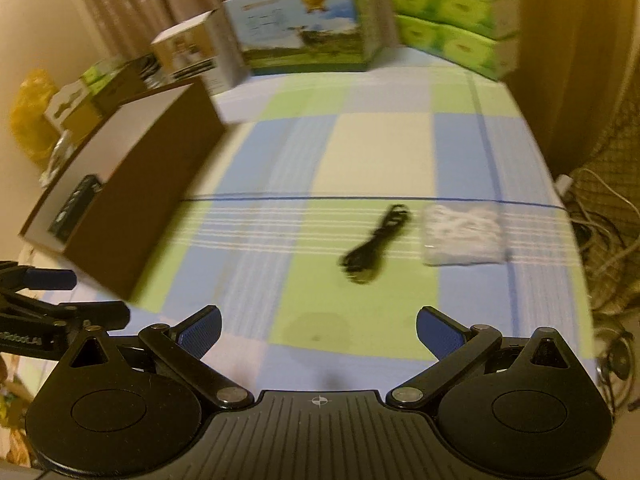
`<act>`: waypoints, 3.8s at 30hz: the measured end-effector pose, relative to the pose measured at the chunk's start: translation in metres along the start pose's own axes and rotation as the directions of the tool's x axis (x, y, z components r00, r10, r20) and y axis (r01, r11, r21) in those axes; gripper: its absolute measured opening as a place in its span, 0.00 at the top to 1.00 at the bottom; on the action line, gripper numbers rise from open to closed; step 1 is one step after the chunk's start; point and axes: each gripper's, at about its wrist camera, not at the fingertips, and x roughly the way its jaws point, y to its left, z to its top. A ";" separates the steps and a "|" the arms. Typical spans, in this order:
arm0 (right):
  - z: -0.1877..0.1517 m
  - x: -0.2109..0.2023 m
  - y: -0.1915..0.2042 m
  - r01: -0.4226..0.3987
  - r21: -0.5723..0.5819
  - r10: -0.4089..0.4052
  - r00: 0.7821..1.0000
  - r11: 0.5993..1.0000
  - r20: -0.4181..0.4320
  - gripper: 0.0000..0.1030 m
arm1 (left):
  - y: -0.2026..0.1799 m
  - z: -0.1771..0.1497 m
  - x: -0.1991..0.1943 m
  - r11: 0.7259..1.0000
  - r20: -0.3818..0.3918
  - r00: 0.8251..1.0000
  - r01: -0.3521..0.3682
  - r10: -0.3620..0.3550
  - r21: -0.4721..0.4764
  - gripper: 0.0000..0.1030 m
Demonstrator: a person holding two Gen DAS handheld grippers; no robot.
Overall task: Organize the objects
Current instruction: 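Lower the left gripper onto the black coiled cable and close on it, then grasp the clear floss pick box with the right gripper while the left lifts the cable, then carry the black cable and floss box over the shoebox with both grippers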
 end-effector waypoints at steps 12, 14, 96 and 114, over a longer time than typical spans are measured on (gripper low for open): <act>-0.002 -0.001 -0.052 0.075 0.086 -0.076 0.997 0.993 0.007 0.02 | -0.048 0.019 0.032 0.996 -0.026 0.998 0.057 -0.056 0.069 0.03; -0.001 0.000 -0.057 0.086 0.085 -0.087 0.996 0.993 0.009 0.02 | -0.053 0.021 0.038 0.995 -0.040 0.997 0.068 -0.066 0.073 0.03; -0.032 0.106 0.024 -0.058 -0.281 0.029 0.994 0.958 -0.107 0.19 | -0.014 -0.027 0.097 0.999 -0.021 1.000 -0.011 0.010 -0.032 0.87; -0.054 0.103 0.066 -0.077 -0.332 0.035 0.991 0.940 -0.130 0.17 | 0.016 -0.075 0.066 0.996 -0.053 0.998 -0.043 0.039 -0.084 0.80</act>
